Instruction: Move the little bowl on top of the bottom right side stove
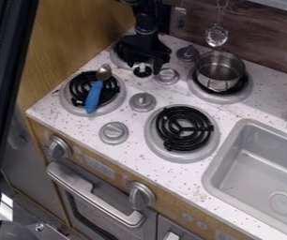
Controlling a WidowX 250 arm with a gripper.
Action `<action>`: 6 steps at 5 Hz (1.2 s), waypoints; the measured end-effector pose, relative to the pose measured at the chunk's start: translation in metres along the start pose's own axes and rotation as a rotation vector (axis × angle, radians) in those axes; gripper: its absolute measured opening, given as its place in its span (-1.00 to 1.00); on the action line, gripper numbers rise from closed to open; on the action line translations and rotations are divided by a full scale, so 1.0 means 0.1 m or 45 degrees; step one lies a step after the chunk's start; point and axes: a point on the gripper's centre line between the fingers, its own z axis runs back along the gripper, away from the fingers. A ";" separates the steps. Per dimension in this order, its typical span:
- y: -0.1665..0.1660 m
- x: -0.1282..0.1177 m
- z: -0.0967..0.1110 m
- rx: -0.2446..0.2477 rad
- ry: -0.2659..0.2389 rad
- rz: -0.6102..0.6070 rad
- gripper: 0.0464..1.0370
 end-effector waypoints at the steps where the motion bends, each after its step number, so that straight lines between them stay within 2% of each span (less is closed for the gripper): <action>1: 0.02 -0.01 -0.14 -0.023 0.029 0.031 0.92; 2: 0.01 0.01 -0.19 -0.027 0.057 0.034 0.82; 4: -0.01 -0.03 -0.19 -0.033 0.052 0.020 -0.34; 5: -0.12 -0.15 -0.13 -0.063 0.054 -0.016 -0.65; 6: -0.37 -0.35 0.20 -0.089 -0.001 -0.088 -0.67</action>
